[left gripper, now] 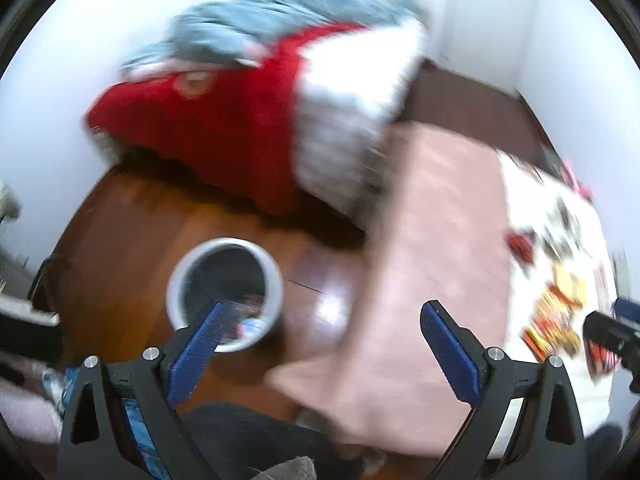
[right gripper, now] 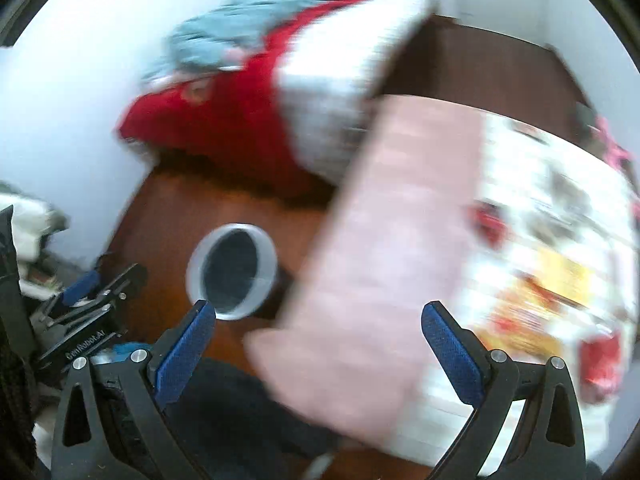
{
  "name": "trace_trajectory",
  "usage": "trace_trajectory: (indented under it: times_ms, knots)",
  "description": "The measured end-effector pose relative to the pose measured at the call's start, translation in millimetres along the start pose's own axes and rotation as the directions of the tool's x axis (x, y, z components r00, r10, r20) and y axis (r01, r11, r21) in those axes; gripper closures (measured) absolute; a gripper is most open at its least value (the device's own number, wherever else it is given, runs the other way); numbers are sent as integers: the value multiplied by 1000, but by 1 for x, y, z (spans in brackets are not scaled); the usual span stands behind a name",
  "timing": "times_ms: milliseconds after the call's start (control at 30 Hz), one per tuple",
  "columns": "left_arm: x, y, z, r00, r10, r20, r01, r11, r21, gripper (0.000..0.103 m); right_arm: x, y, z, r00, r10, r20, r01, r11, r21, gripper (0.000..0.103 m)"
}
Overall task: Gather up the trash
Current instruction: 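Move both tools back over the table, then grasp the red Coca-Cola can with the right tool while the left tool grasps the orange chip bag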
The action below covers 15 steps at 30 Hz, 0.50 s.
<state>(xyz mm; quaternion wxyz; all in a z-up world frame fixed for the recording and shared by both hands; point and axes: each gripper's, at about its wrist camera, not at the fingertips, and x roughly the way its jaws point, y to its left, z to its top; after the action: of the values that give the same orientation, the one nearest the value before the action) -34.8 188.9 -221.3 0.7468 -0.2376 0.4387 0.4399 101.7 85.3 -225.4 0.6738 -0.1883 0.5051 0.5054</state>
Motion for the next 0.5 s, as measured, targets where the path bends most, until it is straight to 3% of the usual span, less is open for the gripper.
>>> trace_trajectory:
  times_ms: [100, 167, 200, 300, 433, 500]
  knots:
    - [26, -78, -10, 998, -39, -46, 43, 993, 107, 4, -8, -84, -18, 982, -180, -53, 182, 983, 31, 0]
    - [46, -130, -18, 996, -48, -78, 61, 982, 177, 4, -6, -149, -32, 946, -301, -120, 307, 951, 33, 0]
    - [50, -147, -21, 995, -49, -87, 65, 978, 199, 4, -6, -170, -35, 933, -332, -139, 338, 941, 23, 0]
    - [72, -198, -32, 991, -47, -122, 79, 959, 270, 4, 10, -239, -46, 866, -451, -216, 452, 891, -50, 0]
    - [82, -233, -37, 984, -65, -166, 114, 944, 309, 4, 38, -287, -52, 846, -445, -293, 436, 894, -102, 0]
    - [82, -243, -37, 984, -59, -171, 113, 939, 324, 4, 52, -297, -59, 852, -412, -324, 397, 911, -115, 0]
